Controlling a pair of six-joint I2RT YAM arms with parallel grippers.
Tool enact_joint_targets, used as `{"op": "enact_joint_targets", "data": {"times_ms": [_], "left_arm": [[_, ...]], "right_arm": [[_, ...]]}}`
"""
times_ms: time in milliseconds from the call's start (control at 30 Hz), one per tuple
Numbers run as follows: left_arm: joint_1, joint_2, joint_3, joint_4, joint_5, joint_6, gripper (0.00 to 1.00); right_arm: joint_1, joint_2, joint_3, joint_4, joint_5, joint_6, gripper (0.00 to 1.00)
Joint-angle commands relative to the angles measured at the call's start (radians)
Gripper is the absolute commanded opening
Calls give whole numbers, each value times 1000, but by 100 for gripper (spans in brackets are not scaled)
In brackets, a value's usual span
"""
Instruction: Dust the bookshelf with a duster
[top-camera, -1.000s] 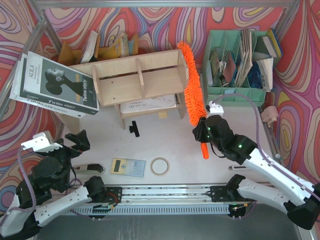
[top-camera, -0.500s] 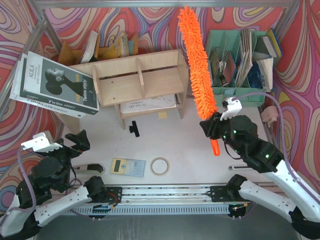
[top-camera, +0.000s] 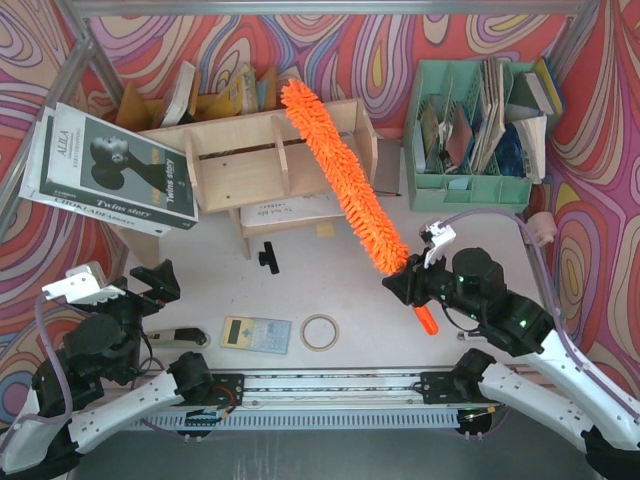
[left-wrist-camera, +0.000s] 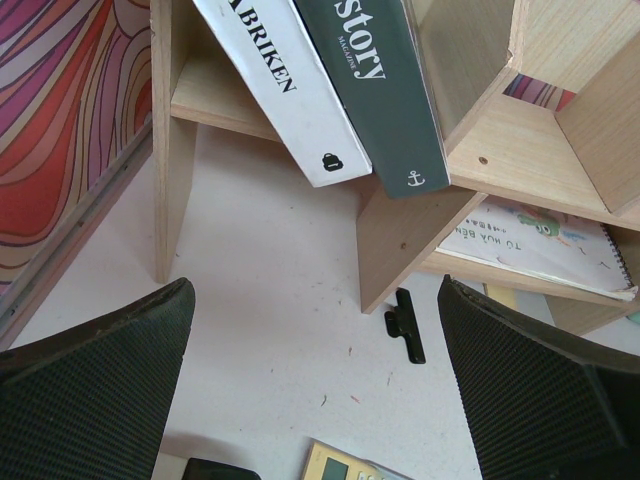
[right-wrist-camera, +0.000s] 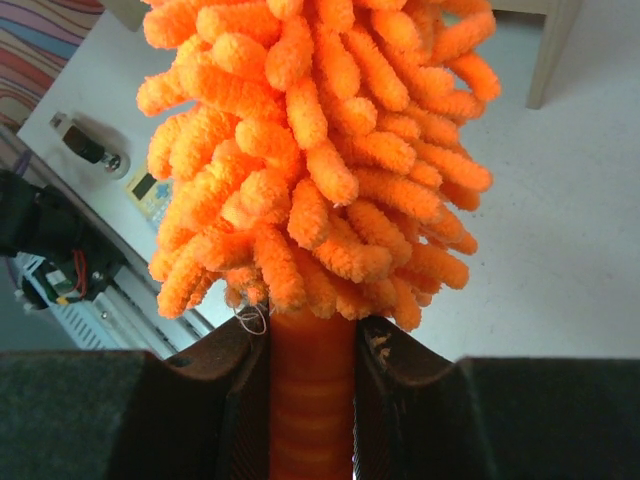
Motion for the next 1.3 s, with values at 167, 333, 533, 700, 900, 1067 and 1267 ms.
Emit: {"op": "enact_joint_targets", "data": {"times_ms": [167, 333, 533, 700, 900, 1067, 1267], "left_arm": [[-3, 6, -10, 0, -25, -5, 99], [-3, 10, -11, 0, -26, -5, 99], [-3, 12, -11, 1, -30, -3, 98], [-3, 14, -11, 2, -31, -1, 99], [-3, 12, -13, 0, -31, -4, 99], [-3, 12, -12, 0, -31, -4, 98], [-3, 12, -11, -2, -29, -7, 99]], "right_arm": [[2, -29, 40, 97, -30, 11, 0], [2, -44, 50, 87, 6, 49, 0], [2, -41, 21, 108, -88, 40, 0], [2, -29, 27, 112, -74, 8, 0], [2, -24, 33, 137, -2, 5, 0], [2, -11, 4, 149, 36, 28, 0], [2, -53, -2, 202, 156, 60, 0]]}}
